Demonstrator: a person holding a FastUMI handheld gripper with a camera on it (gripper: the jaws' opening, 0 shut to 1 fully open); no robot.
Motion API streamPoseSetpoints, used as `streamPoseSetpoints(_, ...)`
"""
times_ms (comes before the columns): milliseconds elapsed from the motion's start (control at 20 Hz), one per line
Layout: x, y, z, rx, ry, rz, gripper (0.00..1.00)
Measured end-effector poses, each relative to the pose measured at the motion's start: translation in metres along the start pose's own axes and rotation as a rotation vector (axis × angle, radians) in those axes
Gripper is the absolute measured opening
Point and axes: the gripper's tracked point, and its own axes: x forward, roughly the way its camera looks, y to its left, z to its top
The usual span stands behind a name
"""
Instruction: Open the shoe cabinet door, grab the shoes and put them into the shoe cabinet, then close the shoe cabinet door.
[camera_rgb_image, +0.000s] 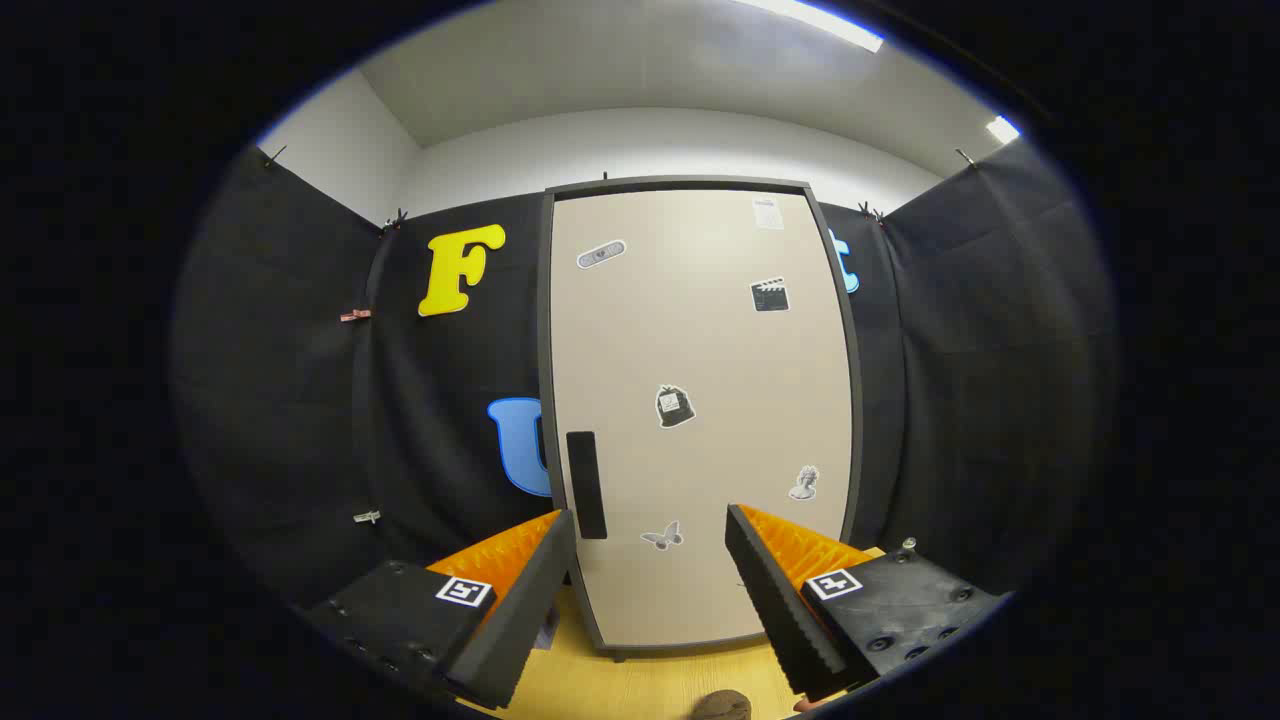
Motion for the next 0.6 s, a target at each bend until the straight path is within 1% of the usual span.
streamPoseSetpoints(600, 0.0021, 0.0003, 0.0014, 0.005, 0.0, -0.014, 0.98)
